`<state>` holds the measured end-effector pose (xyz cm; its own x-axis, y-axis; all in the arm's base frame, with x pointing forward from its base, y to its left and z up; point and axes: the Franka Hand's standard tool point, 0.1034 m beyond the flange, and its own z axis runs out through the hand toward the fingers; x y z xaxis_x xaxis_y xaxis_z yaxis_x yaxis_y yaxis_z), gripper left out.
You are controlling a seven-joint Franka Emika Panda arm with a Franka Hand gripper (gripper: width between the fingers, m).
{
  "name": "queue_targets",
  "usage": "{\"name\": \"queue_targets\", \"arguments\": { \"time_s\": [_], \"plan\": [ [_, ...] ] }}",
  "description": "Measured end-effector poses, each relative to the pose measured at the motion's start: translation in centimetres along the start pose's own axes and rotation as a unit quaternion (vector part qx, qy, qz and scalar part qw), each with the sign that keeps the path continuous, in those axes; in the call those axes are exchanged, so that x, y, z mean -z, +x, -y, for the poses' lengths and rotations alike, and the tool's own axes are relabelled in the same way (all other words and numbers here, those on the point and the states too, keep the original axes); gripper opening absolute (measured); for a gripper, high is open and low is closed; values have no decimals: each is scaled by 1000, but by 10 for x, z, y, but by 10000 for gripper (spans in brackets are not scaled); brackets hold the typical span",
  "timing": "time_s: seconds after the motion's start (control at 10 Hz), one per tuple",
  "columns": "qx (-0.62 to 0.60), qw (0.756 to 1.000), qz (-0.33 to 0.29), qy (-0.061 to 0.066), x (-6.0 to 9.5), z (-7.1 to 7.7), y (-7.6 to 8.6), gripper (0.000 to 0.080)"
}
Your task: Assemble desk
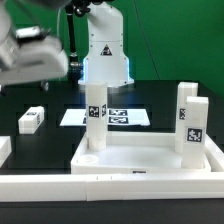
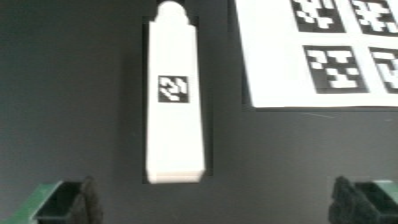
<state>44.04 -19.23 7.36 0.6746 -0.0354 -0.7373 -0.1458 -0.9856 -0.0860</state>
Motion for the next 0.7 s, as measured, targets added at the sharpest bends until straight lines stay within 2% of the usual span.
{"name": "queue_targets", "arguments": {
  "time_s": [0.1,0.2,0.3,0.5,0.7],
  "plan": [
    [-14,999,32,3,-8,3,-1,649],
    [-16,999,51,1,-9,1,1,649],
    [-16,999,41,-3,-7,-1,4,649],
    [-16,999,41,-3,-8,-1,4,649],
    [-26,998,50,-2,-38,-15,8,649]
  ]
}}
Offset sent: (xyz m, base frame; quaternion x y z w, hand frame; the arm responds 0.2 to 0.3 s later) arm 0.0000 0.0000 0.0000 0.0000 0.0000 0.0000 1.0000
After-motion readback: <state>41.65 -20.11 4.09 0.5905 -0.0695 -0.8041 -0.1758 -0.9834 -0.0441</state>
